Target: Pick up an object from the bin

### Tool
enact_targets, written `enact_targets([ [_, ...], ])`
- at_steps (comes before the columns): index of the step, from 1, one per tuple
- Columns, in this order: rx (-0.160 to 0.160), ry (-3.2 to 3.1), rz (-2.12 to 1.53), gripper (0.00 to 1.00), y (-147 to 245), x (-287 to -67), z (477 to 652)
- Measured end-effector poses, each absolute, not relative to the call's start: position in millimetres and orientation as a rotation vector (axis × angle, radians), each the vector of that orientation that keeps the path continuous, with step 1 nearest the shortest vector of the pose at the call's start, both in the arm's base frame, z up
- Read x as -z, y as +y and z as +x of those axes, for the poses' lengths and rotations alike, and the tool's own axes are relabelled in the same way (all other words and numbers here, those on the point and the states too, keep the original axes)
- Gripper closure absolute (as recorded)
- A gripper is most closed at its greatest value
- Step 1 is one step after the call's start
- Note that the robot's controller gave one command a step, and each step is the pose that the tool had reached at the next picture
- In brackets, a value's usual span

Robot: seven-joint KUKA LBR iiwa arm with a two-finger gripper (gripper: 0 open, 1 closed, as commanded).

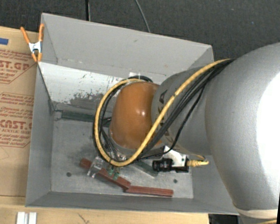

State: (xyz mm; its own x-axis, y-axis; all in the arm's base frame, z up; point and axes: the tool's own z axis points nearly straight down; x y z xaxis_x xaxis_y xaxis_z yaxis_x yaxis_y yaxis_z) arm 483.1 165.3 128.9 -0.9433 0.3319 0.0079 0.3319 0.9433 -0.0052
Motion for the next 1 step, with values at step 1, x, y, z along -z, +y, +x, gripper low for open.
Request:
enact_targets([
  [1, -0.002, -3.093, -0.528, 1.0, 165.8, -149.7, 484.1],
])
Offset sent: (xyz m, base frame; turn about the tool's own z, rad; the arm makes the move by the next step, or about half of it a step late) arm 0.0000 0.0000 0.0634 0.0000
